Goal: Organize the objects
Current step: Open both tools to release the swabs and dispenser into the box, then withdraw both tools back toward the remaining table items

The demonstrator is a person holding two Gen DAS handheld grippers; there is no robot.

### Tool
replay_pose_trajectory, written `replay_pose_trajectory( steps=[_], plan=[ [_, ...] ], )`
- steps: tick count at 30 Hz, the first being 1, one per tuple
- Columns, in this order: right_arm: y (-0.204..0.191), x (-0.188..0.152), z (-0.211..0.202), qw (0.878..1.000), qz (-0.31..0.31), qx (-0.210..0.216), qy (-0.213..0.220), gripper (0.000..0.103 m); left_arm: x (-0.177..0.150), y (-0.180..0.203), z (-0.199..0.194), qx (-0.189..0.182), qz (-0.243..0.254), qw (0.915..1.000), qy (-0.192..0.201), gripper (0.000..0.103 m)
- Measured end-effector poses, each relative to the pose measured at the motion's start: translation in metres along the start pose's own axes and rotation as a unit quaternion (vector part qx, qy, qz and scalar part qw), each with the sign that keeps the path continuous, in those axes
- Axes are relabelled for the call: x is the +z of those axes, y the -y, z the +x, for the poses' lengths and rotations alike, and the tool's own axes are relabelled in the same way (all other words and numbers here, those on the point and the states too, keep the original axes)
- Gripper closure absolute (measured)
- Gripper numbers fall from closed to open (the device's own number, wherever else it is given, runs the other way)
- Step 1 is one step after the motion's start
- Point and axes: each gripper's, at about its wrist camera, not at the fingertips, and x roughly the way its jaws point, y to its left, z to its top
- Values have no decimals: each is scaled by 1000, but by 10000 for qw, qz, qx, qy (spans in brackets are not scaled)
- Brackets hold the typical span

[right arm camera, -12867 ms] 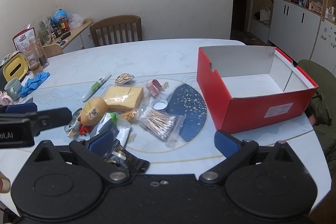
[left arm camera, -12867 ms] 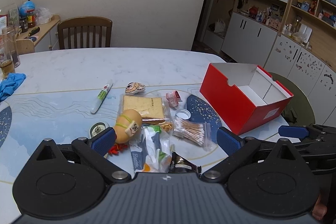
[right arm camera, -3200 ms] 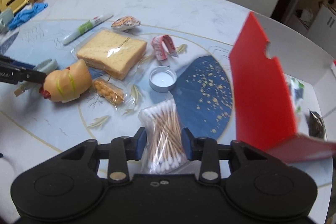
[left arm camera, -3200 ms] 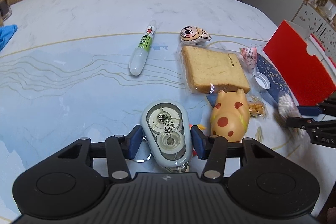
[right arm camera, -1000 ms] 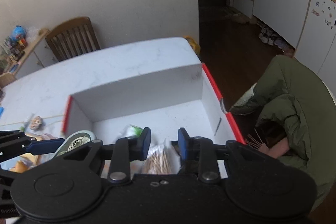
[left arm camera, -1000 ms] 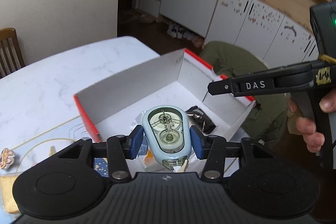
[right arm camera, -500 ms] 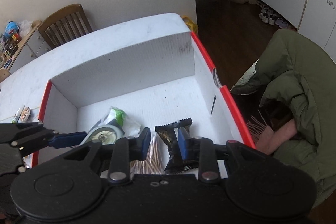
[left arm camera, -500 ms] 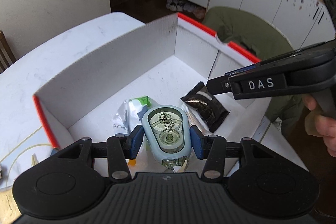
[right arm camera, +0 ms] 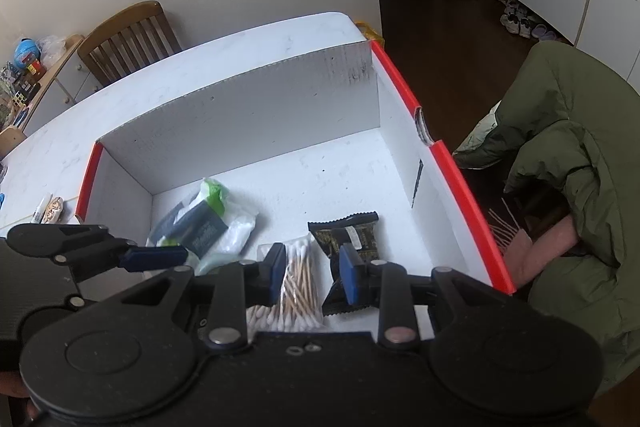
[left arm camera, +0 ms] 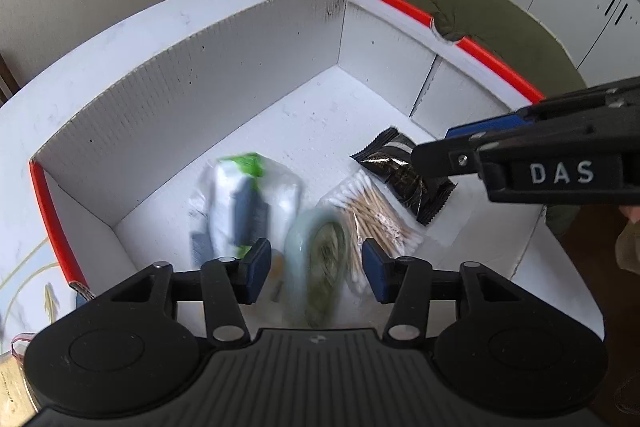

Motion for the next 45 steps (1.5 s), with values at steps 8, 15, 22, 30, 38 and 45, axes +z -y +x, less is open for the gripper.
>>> replay_pose_trajectory(
  steps=[8, 15, 22, 30, 38, 45],
  plan=[
    [-8, -2, -8, 10000, -65, 3, 46, 74, -5, -8, -25, -119, -182, 9991, 362, 47],
    [-18, -4, -21, 9998, -142, 12, 127, 73, -13, -20, -58, -210, -419, 9961, 746, 47],
    [-35, -7, -36, 9993, -281, 44, 235, 72, -25, -33, -92, -254, -593, 9916, 1119, 47],
    [-62, -14, -51, 9982, -462, 54, 373, 68, -45, -52, -129, -183, -706, 9876, 1392, 47],
    [-86, -22, -53, 9983, -428, -39, 396, 63, -75, -81, -159, -203, -790, 9843, 1563, 41],
    [-117, -32, -61, 9967, -561, -64, 587, 39, -105, -115, -183, -209, -1059, 9801, 1667, 37]
  ],
)
